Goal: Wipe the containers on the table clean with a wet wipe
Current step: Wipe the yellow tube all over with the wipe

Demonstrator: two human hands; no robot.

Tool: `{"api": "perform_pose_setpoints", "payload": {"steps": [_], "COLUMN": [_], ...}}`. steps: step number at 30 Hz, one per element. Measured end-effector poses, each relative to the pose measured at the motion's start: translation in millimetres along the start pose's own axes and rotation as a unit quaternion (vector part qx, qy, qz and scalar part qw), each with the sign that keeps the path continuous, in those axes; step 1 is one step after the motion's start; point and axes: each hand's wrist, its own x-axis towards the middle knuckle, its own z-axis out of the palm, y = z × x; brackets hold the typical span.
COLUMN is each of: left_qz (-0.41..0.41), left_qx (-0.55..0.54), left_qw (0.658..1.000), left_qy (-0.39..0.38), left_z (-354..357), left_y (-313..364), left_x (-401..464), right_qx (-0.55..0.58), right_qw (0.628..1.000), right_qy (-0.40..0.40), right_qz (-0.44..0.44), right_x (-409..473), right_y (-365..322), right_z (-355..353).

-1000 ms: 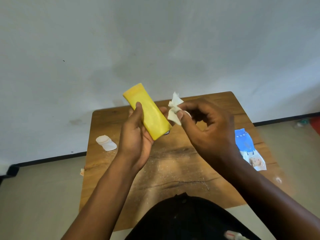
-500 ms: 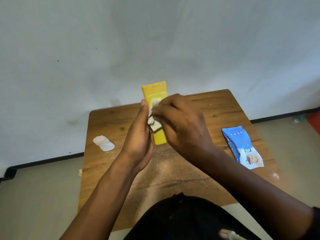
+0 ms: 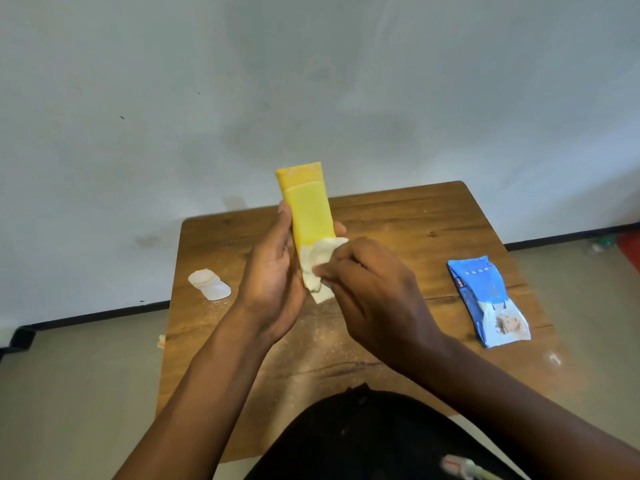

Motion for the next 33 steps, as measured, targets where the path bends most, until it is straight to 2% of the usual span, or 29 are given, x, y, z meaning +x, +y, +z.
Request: {"api": "perform_pose_setpoints", "payload": {"steps": [2,6,9,13,19,24,30,33], "left_qz": [-0.015,-0.045,-0.025,0.007,0.035,0.069,0.105,0.113], "left_qx": [0.003,0.038,0.055,0.078,0.1,0.132,0.151,0.142], "left_qw": [1.0,0.998,0.998,0.997,0.994,0.989,0.982,0.983], "left_qy": [0.0,-0.025,-0.026,-0.011,-0.02,-0.024,-0.033,-0.035], "left_z": [2.8,15.7,17.3,14.3,16.7,17.0,19.0,18.0], "left_y": [-8.6,-28.2,-29.9,-29.4,-24.2,-21.8,-15.6,-16.4], "left_x": [-1.9,-8.2,-9.1,-9.4,-9.6,-8.5,-8.2,-7.5], "right_qx": [-0.004,-0.016,-0.021,-0.028,0.015,-0.025,0.035,0.031], "right_qw": [1.0,0.992,0.992,0.996,0.986,0.992,0.98,0.985], "right_qy": [0.022,0.114,0.112,0.087,0.13,0.122,0.181,0.162], "right_qz": [0.01,0.053,0.046,-0.011,0.106,-0.003,0.075,0.046], "right_x": [12.5,55.0,61.8,46.9,43.9,45.7,50.0,51.5], "right_y": [3.5,13.5,11.6,8.6,19.6,1.1,4.9,-2.5], "right_z": [-5.0,-19.9,-22.1,-20.9,-27.2,-22.7,-25.5,-24.5]}}
